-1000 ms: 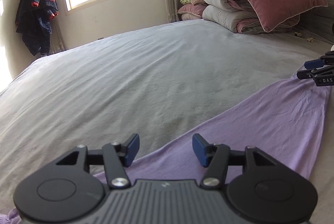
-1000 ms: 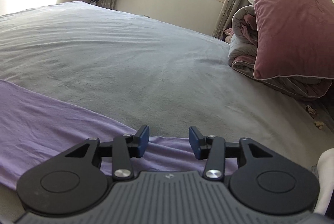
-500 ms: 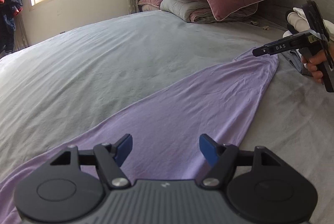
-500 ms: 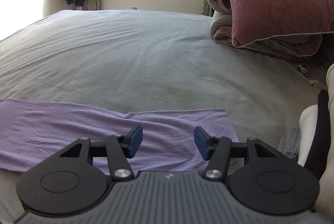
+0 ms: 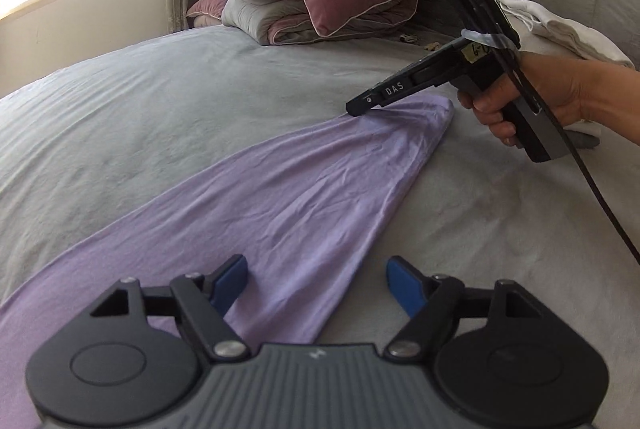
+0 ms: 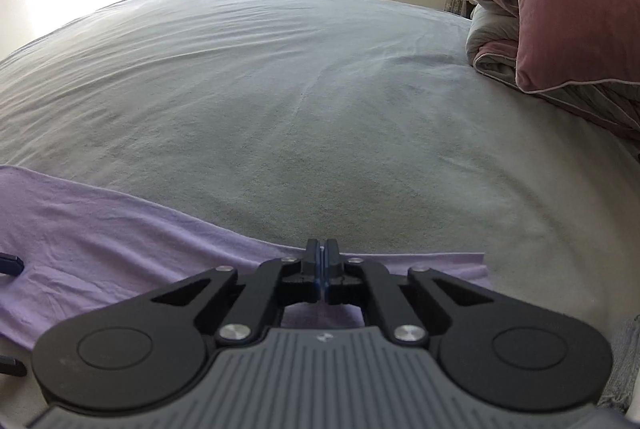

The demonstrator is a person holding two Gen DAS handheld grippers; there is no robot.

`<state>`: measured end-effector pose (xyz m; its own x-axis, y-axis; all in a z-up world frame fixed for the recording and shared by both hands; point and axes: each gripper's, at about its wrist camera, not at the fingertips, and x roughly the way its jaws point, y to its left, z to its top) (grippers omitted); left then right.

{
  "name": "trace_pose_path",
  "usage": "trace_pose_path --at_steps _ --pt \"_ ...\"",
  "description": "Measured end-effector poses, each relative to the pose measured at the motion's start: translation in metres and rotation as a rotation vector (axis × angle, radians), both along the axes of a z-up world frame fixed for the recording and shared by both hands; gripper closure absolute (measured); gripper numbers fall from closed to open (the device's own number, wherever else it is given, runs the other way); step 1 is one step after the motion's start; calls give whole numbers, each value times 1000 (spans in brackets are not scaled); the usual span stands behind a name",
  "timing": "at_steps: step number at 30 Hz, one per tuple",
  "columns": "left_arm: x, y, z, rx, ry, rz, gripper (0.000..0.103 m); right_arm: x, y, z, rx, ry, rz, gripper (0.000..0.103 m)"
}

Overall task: Fold clothes
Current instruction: 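Pinch the garment edge with the right gripper and straighten it into a strip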

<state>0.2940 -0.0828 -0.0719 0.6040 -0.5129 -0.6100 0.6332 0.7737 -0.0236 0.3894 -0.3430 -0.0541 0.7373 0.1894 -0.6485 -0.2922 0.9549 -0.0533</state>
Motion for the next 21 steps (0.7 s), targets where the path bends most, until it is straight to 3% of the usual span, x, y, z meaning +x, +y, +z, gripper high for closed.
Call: trace_pose_path --at_steps 5,6,8,9,15,21 --pt "0 1 -1 -10 -2 3 23 2 4 -8 -15 -74 -80 100" --pt "0 1 0 -7 -2 3 22 0 7 -7 -21 -84 -96 94" --pt "-1 1 4 1 -1 9 22 -5 9 -3 -36 -98 -146 66" --pt "-3 2 7 3 2 15 22 -11 9 0 -38 -111 -161 44" --pt "-34 22 30 -15 35 64 22 -60 5 23 -21 -126 -180 36" --pt "-76 46 52 3 95 119 19 -120 11 45 71 -103 -217 26"
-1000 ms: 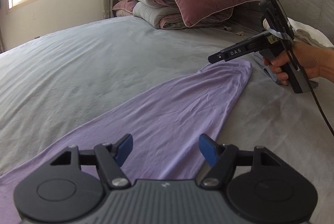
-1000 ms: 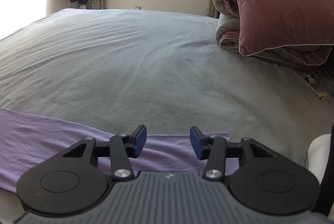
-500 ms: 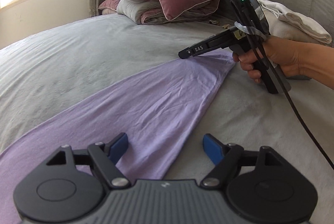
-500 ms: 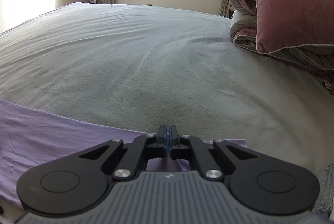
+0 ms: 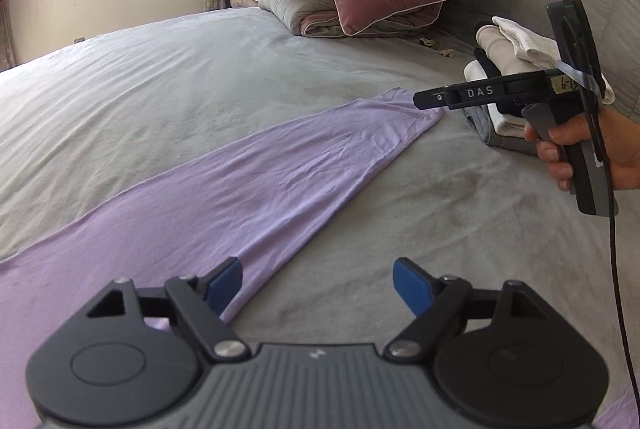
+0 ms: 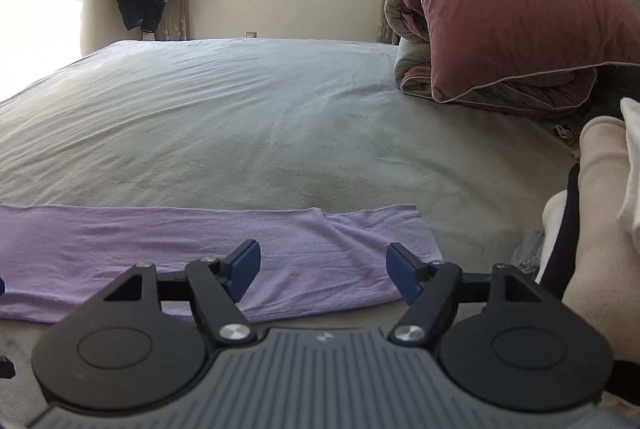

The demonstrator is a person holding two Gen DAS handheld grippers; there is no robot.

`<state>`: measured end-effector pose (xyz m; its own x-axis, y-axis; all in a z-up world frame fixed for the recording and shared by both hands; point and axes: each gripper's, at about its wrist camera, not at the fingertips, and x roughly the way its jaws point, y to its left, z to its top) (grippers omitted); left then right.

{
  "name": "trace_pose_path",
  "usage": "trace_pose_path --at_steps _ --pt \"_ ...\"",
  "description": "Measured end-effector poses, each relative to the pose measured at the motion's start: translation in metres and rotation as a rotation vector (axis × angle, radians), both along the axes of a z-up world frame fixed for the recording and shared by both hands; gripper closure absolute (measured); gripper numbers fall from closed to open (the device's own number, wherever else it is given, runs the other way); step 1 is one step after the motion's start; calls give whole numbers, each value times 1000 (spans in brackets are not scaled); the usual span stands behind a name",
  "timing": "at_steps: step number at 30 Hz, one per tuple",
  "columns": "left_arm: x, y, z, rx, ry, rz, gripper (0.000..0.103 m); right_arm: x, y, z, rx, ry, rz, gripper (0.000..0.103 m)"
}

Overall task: Fold clothes
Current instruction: 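Pinch the garment edge with the right gripper and straighten it into a strip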

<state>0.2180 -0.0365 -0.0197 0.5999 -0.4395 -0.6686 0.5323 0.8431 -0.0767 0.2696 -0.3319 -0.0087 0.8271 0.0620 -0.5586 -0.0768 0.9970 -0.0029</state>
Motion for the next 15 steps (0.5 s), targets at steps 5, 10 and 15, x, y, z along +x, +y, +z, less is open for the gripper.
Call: trace_pose_path --at_steps 5,10,15 --pt "-39 19 17 28 6 59 19 -48 13 18 78 21 -17 24" --pt "-77 36 36 45 10 126 16 -98 33 36 91 5 -18 18" --pt "-115 48 46 51 18 177 15 -149 53 43 97 -7 -14 9"
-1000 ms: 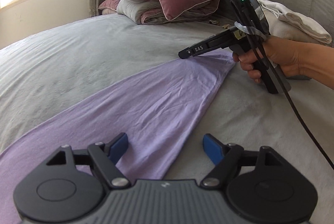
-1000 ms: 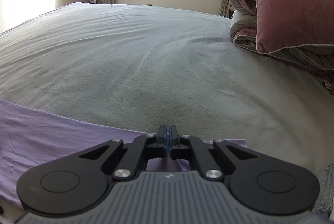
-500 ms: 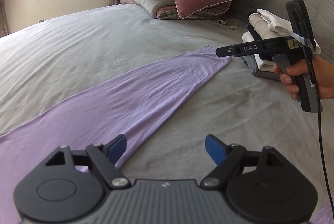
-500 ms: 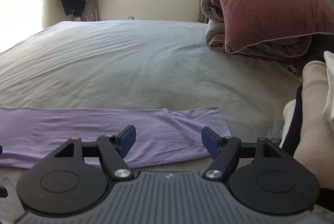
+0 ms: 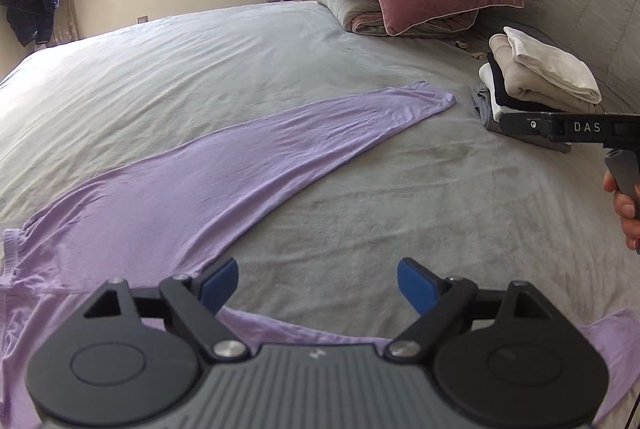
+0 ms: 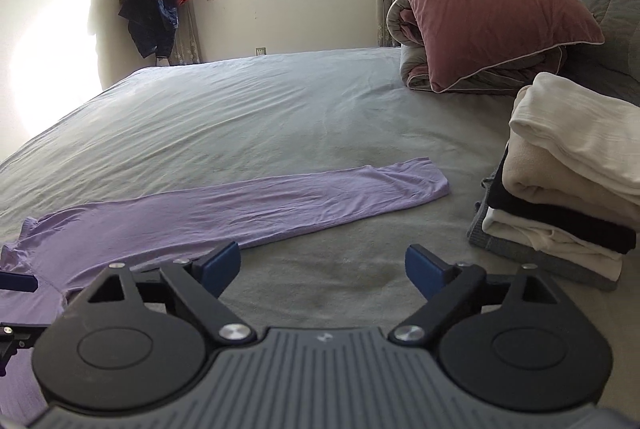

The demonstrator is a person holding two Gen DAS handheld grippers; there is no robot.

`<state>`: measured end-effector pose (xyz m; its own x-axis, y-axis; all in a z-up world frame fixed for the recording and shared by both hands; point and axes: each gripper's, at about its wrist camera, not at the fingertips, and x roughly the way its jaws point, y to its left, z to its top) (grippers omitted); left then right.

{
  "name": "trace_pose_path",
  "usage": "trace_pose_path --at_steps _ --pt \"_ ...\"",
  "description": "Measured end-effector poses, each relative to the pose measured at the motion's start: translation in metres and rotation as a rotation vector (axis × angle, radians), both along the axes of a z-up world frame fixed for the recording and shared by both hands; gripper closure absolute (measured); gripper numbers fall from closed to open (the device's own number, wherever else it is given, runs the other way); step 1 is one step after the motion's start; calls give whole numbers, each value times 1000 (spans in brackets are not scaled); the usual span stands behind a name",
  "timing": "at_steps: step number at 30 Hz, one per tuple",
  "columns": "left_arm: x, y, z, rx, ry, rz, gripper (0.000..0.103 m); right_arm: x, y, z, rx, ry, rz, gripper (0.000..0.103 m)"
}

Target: Fold clothes

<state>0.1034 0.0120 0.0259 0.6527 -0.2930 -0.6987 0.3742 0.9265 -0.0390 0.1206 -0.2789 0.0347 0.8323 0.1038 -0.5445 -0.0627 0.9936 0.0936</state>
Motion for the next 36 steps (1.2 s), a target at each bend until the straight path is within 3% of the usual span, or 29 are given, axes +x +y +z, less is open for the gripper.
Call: trace_pose_path --at_steps 12,20,25,36 --pt "-75 29 5 6 34 120 14 -95 49 -1 -54 31 58 6" --pt "-112 50 7 -48 52 223 11 -143 90 -1 -104 40 122 1" --pt "-139 65 1 -67 58 272 1 -173 114 -9 -98 80 134 0" --pt "-179 84 -28 -101 178 308 1 -223 137 -31 -28 173 87 0"
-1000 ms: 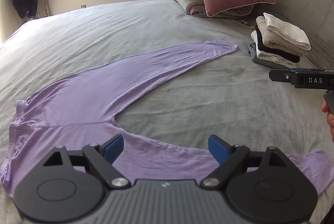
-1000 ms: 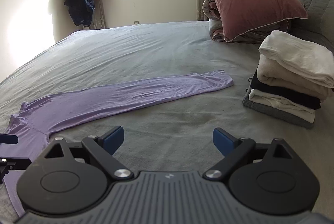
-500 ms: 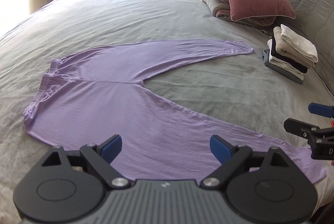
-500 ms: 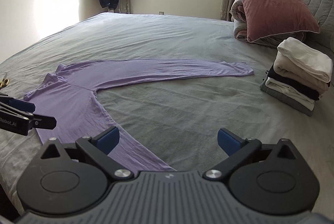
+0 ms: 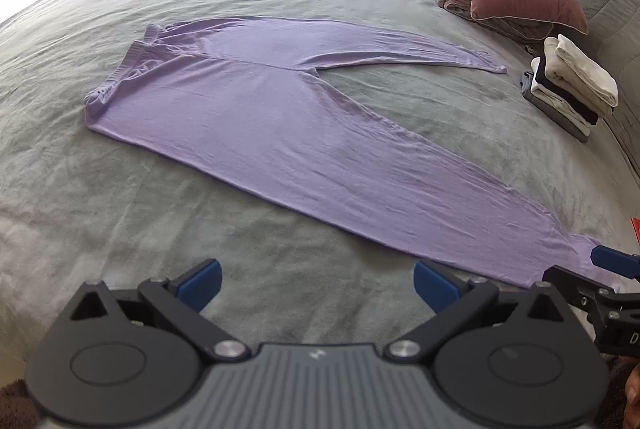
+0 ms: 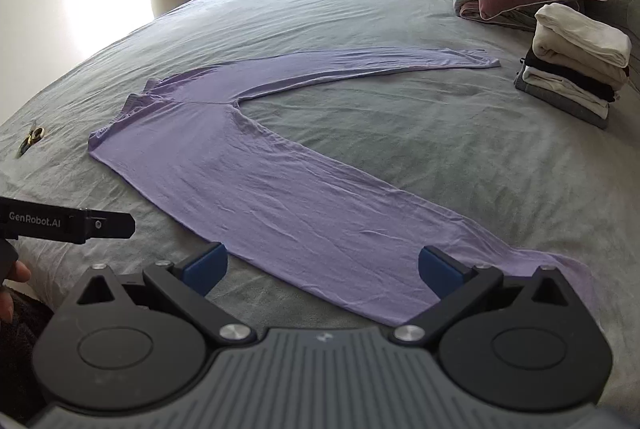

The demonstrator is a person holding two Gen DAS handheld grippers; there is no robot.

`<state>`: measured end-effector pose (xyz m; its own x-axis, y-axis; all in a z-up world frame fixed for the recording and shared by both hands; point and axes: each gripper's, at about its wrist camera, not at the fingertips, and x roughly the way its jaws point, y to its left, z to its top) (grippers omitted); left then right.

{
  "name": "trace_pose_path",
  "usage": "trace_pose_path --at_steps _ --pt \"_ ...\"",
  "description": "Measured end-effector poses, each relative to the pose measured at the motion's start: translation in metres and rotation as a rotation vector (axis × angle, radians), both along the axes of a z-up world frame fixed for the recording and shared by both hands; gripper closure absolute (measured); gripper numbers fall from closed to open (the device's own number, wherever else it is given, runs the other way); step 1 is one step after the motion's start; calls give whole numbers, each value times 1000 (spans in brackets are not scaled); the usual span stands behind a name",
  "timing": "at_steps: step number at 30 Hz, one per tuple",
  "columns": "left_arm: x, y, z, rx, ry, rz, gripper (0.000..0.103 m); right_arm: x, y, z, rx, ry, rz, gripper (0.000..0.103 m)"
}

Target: Fold clothes

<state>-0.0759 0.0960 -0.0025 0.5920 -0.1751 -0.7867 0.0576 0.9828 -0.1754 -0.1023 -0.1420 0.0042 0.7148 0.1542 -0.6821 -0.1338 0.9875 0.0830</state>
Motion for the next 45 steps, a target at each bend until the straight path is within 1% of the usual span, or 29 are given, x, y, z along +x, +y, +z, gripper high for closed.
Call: trace_pose_path --at_steps 4,9,15,18,21,26,29,34,38,40,43,45 --pt "-5 1 3 -2 -10 3 1 -8 4 -2 -6 -5 -27 0" --pt "-5 11 15 -26 -40 46 1 -18 4 3 13 -37 -60 0" --pt "5 17 33 -34 -119 70 1 -18 1 13 50 -86 -99 0" --pt "20 18 37 -48 -144 67 1 -11 -3 16 73 -123 -124 0" --pt "40 18 39 -53 -155 70 1 1 -8 15 90 -137 -169 0" --pt "75 13 41 -32 -176 69 1 26 -14 10 139 -126 -227 0" --pt "96 9 42 -7 -186 51 1 42 -15 7 144 -116 -237 0" --pt "127 7 40 49 -195 22 1 66 -10 5 135 -108 -209 0" --pt "149 23 31 27 -176 61 1 86 -1 5 173 -125 -161 0" --pt "158 38 22 -2 -148 87 1 97 6 4 194 -125 -129 0" --pt "169 58 9 -32 -109 127 1 115 20 1 203 -107 -65 0" --pt "174 75 4 -50 -99 162 1 127 31 -1 197 -92 -17 0"
